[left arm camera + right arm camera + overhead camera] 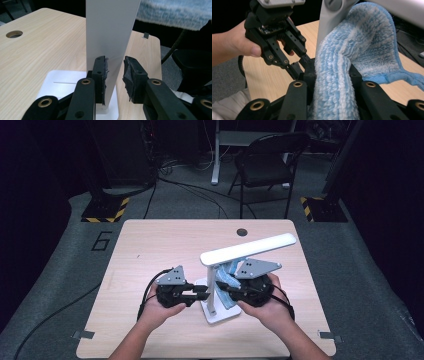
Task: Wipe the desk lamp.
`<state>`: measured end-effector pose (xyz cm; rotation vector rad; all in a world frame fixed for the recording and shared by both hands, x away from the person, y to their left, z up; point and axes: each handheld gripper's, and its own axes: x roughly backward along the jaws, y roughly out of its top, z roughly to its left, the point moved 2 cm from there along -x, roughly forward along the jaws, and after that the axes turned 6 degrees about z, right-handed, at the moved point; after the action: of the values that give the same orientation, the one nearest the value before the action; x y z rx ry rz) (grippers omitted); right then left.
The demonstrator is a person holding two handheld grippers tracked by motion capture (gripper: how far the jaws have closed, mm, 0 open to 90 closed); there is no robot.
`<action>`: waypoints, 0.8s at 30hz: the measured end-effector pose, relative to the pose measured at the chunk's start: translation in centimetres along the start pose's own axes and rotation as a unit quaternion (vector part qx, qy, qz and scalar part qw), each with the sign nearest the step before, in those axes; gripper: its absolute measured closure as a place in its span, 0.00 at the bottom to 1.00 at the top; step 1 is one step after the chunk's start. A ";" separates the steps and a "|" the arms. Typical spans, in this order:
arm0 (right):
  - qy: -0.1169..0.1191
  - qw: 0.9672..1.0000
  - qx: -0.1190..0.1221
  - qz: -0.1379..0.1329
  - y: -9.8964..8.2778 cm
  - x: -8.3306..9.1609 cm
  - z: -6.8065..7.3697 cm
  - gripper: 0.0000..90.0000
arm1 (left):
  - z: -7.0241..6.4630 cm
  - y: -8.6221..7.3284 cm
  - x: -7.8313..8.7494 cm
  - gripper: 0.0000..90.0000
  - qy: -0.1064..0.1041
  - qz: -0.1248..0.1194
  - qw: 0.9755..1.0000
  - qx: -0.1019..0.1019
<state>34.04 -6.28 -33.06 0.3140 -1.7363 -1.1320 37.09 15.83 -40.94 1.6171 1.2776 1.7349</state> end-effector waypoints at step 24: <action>0.012 0.999 -0.036 0.025 -5.5 -4.0 0.1 0.77 | -0.1 0.1 0.0 0.71 0.003 -0.007 1.000 -0.003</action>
<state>34.29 -6.56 -39.82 0.2374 -1.6689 -1.1479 37.03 15.72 -40.87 1.5971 1.2824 1.7336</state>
